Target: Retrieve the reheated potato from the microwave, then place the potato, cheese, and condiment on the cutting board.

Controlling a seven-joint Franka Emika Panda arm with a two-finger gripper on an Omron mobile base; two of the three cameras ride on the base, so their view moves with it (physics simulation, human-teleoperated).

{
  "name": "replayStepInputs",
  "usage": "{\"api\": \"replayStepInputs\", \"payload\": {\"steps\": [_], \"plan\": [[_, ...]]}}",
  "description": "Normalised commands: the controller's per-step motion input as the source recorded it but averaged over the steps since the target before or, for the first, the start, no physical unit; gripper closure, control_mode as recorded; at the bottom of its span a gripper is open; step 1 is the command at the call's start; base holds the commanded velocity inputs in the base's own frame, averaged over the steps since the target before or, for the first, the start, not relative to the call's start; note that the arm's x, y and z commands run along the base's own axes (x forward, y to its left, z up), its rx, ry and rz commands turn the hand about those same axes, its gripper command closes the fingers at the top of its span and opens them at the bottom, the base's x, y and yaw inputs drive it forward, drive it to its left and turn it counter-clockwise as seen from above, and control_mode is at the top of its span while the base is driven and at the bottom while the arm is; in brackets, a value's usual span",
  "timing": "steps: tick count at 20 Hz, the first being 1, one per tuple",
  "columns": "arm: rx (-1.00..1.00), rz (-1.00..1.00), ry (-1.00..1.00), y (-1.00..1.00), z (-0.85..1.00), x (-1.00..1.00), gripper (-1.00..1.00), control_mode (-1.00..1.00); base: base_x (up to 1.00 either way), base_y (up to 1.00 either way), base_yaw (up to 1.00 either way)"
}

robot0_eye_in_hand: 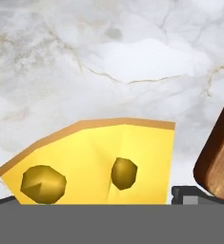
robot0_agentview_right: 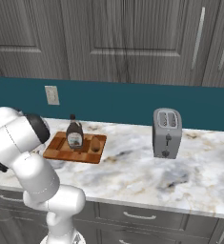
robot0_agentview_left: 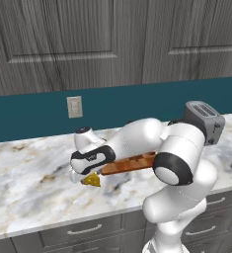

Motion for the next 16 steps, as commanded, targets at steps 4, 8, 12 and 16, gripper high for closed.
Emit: {"api": "replayStepInputs", "payload": {"steps": [4, 8, 12, 16], "plan": [[0.0, -0.02, -0.01, 0.15, 0.0, 0.0, 1.0, -1.0, 0.0, 0.0, 0.0], [0.0, -0.02, -0.02, 0.04, 0.0, 0.0, 1.0, -1.0, 0.0, 0.0, 0.0], [0.0, 0.0, -0.06, 0.0, 0.05, -0.01, 1.0, -1.0, 0.0, 0.0, 0.0], [0.0, -0.08, -0.07, -0.11, 0.26, 0.0, 1.0, -1.0, 0.0, 0.0, 0.0]]}}
